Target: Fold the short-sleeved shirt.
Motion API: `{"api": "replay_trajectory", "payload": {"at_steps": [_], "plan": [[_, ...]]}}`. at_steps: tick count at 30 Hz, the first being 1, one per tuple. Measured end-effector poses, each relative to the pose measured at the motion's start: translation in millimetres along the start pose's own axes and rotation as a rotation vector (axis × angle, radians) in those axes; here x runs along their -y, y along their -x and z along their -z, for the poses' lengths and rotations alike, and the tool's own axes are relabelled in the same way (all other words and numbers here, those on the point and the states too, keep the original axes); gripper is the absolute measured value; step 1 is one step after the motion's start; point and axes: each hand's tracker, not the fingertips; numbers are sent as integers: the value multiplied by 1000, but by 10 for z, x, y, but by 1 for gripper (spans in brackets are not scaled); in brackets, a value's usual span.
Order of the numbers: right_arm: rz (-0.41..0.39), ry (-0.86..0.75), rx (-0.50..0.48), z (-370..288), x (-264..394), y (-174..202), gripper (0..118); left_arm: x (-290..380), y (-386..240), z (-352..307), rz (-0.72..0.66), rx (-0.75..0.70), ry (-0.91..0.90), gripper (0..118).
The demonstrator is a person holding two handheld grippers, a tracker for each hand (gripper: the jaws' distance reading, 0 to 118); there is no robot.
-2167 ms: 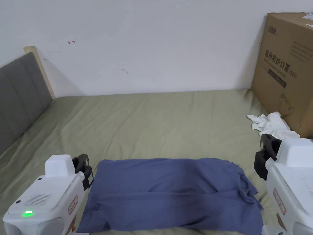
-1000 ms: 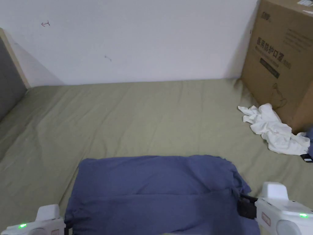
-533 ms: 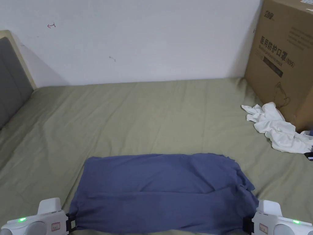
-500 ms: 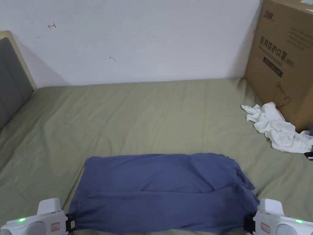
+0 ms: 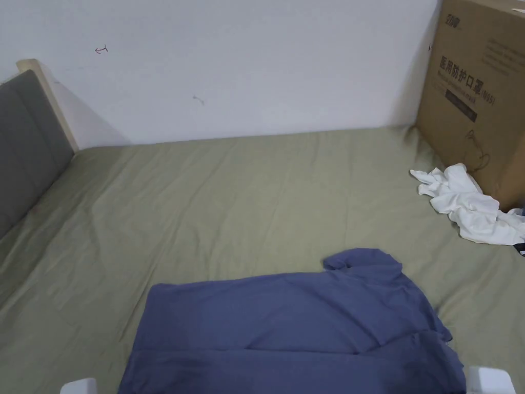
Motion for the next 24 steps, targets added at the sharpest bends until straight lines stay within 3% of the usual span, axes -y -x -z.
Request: {"api": "replay_trajectory", "payload": {"at_steps": [9,10,11,12,14,15,24], "plan": [[24,33,36,80,58,112,14,120,-128,209,-6,-72,35,8],[27,28,31,38,42,112,15,110,-144,204,8,-77,31,18],[33,20,29,-25,11,117,23,100,-172,169,12,-84,32,35],[35,1,28,-135,-20,155,37,81,-205,111,9,-89,31,54],[23,-93,10,-341,-132,184,75,41,-286,-95,11,-38,-33,95],[21,-144,2,-479,-205,218,79,5,-337,-231,9,-9,-88,101],[-42,-636,14,-1522,-894,542,79,-480,-1002,-1493,93,99,-658,101]]}}
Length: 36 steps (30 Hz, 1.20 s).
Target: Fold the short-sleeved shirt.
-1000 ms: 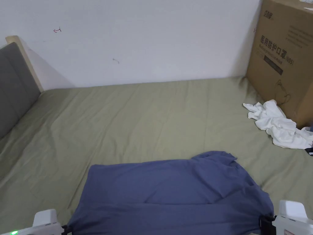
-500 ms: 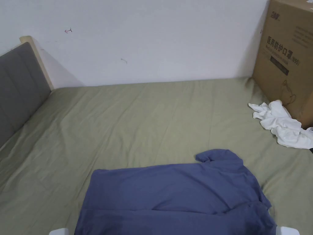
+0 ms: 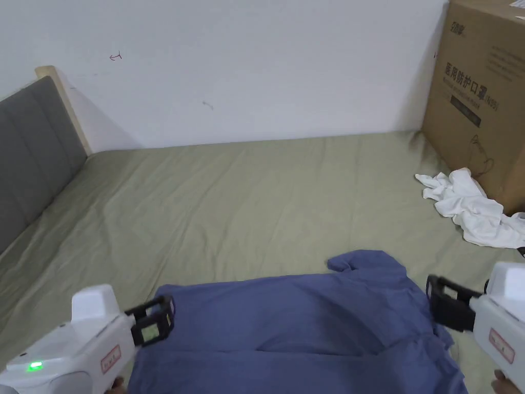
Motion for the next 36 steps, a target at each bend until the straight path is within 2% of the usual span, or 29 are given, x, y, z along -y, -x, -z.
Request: {"api": "replay_trajectory", "payload": {"at_steps": [5,10,11,12,13,20,27,33,34,36], "plan": [[-80,-198,52,-94,-248,184,78,-265,-319,-111,54,-23,-217,97],[-126,-292,84,-94,-259,320,65,-260,-514,-102,115,-50,-336,67],[-125,-297,85,-83,-254,329,45,-249,-524,-104,106,-31,-349,36],[-130,-311,86,-109,-268,431,20,-236,-531,-98,95,-10,-367,14],[-129,-314,86,-92,-267,442,0,-217,-552,-95,96,-15,-365,2],[-139,-285,59,6,-327,516,0,-223,-565,93,123,-1,-341,0],[-156,-236,57,233,-368,494,0,-369,-185,912,117,62,-10,0],[-160,-182,73,528,-335,463,0,-306,243,1933,74,16,217,0],[-164,-170,75,579,-326,460,0,-274,304,2105,74,13,271,5],[-169,-144,90,711,-292,441,0,-189,436,2459,67,-32,349,32]]}}
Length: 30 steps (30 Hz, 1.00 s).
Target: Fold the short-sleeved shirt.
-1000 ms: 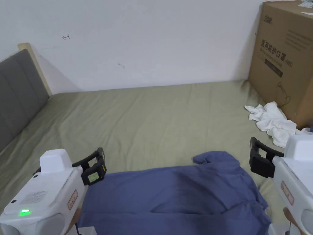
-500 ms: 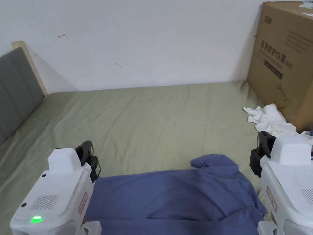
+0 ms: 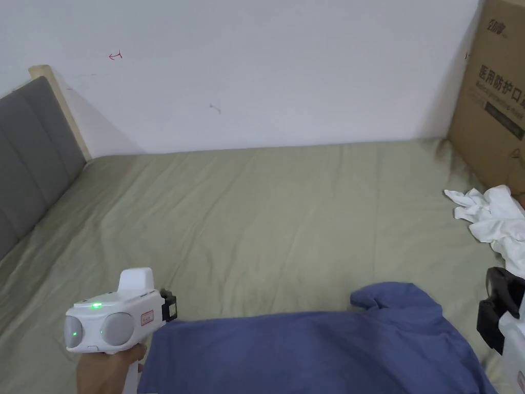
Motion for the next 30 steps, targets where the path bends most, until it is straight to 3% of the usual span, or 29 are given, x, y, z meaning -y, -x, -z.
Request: {"api": "replay_trajectory", "payload": {"at_steps": [1,4,5,6,9,10,13,15,16,17,18,22,23,26,30], "plan": [[-3,12,1,52,25,1,0,-16,44,163,7,-17,62,51],[-8,54,7,243,138,-44,0,21,180,655,-32,-55,174,71],[-7,68,8,296,167,-52,0,47,210,794,-35,-69,214,89],[-9,78,11,343,194,-52,0,71,223,909,-38,-83,258,99],[-27,108,19,464,274,-32,0,112,254,1175,-53,-96,297,100],[-26,119,18,495,295,-30,0,159,255,1245,-43,-105,301,99],[-22,143,15,574,360,-24,0,208,218,1379,-22,-79,344,65],[-20,160,9,637,390,-23,0,210,125,1284,16,-91,313,55],[-12,168,5,693,438,-66,0,203,91,1267,45,-79,310,44],[7,185,-7,755,459,-88,0,197,60,1241,75,-71,295,19],[33,213,-15,846,479,-121,0,188,60,1185,80,-28,294,7],[53,344,-52,1397,608,-300,4,164,2,993,106,-44,247,3],[65,362,-48,1544,654,-338,23,149,5,919,96,-31,222,2],[51,483,-78,2022,776,-401,93,102,39,701,58,5,178,2],[39,574,-68,2464,952,-400,95,72,52,478,57,31,141,2]]}}
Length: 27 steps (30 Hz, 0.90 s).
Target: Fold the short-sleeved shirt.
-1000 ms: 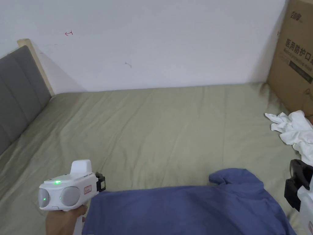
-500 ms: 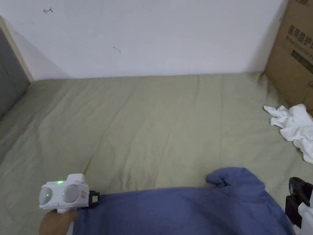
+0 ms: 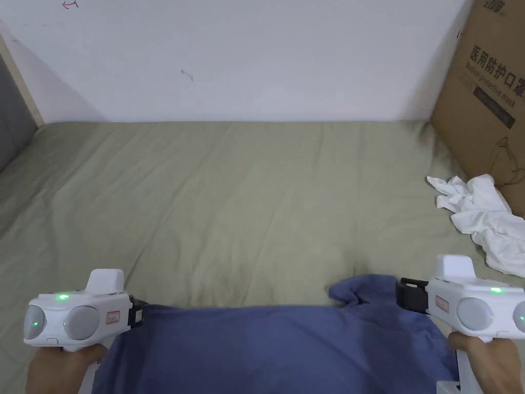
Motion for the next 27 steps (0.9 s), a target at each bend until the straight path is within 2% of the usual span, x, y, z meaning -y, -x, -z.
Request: {"api": "replay_trajectory", "payload": {"at_steps": [3,6,8,9,10,11,12,13,16,18,27], "plan": [[-44,89,-13,288,-18,20,95,12,0,-102,-4,10,-16,2],[-28,179,-42,504,28,5,95,19,13,-142,-3,13,-21,2],[-27,217,-40,577,62,26,87,14,17,-142,-4,15,-19,2],[-35,221,-42,588,77,33,77,23,24,-146,-4,14,-18,2],[-38,217,-41,554,98,55,60,29,29,-149,-4,13,-17,2],[-42,216,-44,532,115,65,25,32,38,-143,-3,11,-14,2],[-45,203,-62,491,135,74,4,36,49,-138,-3,10,-11,2],[-49,195,-89,439,139,89,4,50,60,-147,-7,9,-11,2],[-89,129,-65,198,130,130,4,89,70,-191,-29,6,-10,2],[-103,83,-85,-34,136,103,4,126,90,-236,-53,7,-10,2],[-34,-64,-196,-1375,409,-91,4,435,168,-686,-101,-14,-33,2]]}}
